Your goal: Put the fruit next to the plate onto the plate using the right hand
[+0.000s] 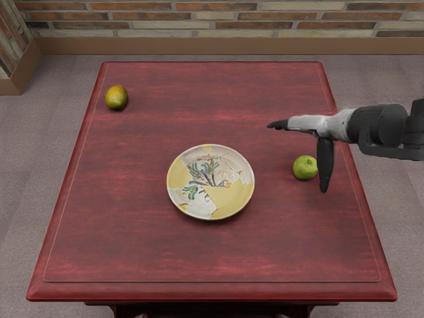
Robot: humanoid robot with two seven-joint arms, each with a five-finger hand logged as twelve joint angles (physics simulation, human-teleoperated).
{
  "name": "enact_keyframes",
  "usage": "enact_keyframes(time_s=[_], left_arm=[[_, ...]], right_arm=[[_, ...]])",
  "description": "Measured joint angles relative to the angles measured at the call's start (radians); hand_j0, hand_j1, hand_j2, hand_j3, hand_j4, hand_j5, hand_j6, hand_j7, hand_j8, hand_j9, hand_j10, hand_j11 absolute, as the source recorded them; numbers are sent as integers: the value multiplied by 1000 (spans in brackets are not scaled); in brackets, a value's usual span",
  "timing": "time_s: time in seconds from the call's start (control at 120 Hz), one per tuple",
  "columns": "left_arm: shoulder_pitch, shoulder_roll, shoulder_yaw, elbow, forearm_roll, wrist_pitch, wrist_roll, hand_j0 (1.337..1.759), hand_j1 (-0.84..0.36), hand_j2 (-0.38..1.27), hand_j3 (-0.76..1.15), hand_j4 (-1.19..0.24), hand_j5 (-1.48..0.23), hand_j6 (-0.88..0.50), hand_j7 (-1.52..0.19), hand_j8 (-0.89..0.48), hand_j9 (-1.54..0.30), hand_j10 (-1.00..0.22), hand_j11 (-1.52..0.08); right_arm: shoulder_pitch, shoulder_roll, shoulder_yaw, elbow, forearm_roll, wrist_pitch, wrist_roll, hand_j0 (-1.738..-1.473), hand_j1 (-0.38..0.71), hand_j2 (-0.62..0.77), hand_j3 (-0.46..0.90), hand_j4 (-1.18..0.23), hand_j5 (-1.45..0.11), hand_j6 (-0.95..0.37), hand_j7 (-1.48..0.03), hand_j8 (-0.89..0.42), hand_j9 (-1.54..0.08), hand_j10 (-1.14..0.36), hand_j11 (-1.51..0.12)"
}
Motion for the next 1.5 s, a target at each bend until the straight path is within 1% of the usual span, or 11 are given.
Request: enact_keyframes(time_s=[0.067, 0.142, 0.308, 0.608, 0.825, 1.175, 1.375, 1.5], left_arm=[[0, 0, 0, 0, 0, 0, 0, 1658, 339, 2, 0, -9, -11, -9, -11, -9, -11, -9, -11], [0, 0, 0, 0, 0, 0, 0, 1658, 339, 2, 0, -9, -11, -9, -11, -9, -11, -9, -11], [0, 0, 0, 0, 0, 0, 0, 1658, 339, 2, 0, -9, -11, -9, -11, -9, -11, -9, -11], [0, 0, 0, 0, 0, 0, 0, 1658, 339, 2, 0, -9, -11, -9, -11, -9, -11, -9, -11], [0, 0, 0, 0, 0, 0, 0, 1658, 339, 2, 0, -9, -11, -9, -11, -9, -11, -9, -11], [0, 0, 0, 0, 0, 0, 0, 1658, 339, 2, 0, -9, -11, -9, -11, -9, -11, -9, -11], [0, 0, 0, 0, 0, 0, 0, 1658, 339, 2, 0, -9, -11, -9, -11, -9, -11, -9, -11], [0, 0, 0, 0, 0, 0, 0, 1658, 339, 2, 0, -9, -11, -9, -11, -9, -11, -9, -11]], right_arm=[[-15, -1, 2, 25, -4, -2, 0, -1658, -349, 1, 0, -4, -1, -5, 0, -4, 0, -3, 0], [-27, -22, 3, 43, -7, -4, 0, -1658, -349, 1, 0, -3, -1, -5, 0, -4, 0, -3, 0], [-56, -25, 1, 53, -77, -46, 0, -1658, -349, 1, 0, -3, -1, -5, 0, -4, 0, -3, 0], [-92, 31, -2, 22, -198, -109, 0, -1658, -304, -6, 0, -42, -50, -44, -50, -42, -50, -41, -50], [-115, 49, -2, -7, -245, -125, 0, -1658, -222, -20, 0, -110, -139, -112, -139, -111, -139, -109, -139], [-132, 46, -8, -34, -267, -144, 0, -1658, -180, -26, 0, -146, -185, -148, -185, -147, -185, -145, -185], [-139, 56, -34, -42, -272, -176, 0, -1658, -114, -37, 0, -201, -257, -203, -256, -202, -256, -200, -256], [-140, 62, -57, -43, -295, -224, 0, -1658, -64, -45, 0, -243, -312, -245, -311, -244, -311, -243, -311]])
